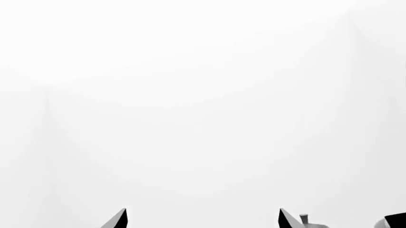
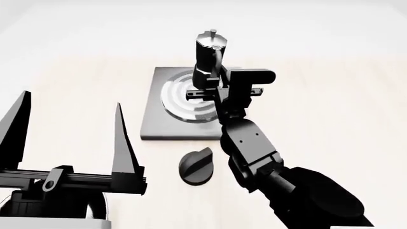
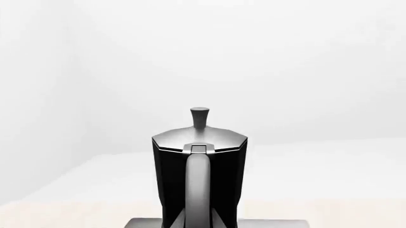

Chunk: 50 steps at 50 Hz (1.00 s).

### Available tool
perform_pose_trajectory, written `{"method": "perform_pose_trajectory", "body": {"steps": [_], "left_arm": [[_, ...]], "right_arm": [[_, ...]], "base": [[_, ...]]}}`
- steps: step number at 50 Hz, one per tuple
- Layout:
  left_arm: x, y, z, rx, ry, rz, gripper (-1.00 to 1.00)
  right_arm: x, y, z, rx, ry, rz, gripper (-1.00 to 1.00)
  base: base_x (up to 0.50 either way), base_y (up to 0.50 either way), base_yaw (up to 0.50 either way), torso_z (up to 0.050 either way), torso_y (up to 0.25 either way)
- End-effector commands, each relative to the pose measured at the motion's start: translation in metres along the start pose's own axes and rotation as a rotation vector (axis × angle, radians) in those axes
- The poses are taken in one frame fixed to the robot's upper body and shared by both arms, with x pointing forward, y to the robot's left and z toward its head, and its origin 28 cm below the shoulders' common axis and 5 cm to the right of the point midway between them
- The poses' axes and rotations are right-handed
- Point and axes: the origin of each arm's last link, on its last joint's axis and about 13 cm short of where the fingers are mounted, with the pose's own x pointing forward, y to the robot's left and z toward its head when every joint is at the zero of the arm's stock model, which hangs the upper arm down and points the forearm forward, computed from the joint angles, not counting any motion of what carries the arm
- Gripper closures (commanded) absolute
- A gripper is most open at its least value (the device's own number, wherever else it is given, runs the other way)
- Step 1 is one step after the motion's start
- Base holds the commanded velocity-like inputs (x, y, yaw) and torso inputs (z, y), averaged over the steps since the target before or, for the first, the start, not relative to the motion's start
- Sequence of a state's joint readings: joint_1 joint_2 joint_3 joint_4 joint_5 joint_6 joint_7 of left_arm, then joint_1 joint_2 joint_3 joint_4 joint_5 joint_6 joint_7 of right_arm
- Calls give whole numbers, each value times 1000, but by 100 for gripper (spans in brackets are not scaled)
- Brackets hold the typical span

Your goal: Turn on the stove and put the moka pot on it.

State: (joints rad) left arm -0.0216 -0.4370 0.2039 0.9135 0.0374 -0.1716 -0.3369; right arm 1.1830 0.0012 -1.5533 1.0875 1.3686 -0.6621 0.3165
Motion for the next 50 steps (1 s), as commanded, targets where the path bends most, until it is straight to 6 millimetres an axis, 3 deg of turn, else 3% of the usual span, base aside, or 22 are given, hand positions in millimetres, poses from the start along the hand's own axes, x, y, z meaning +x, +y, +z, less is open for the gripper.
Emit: {"method": "perform_pose_trajectory", "body": {"steps": [1, 29, 50], "left_arm": [[0, 0, 0, -2, -1, 0, -100], [-1, -1, -1, -10, -5, 2, -100], [-2, -1, 0, -24, -15, 5, -100]], "right_arm": [[5, 4, 10, -18, -75, 36, 100], [6, 6, 12, -37, -77, 55, 100], [6, 4, 11, -43, -68, 42, 100]], "base": [[0, 0, 0, 0, -143], [-1, 0, 0, 0, -138], [1, 0, 0, 0, 0]]}}
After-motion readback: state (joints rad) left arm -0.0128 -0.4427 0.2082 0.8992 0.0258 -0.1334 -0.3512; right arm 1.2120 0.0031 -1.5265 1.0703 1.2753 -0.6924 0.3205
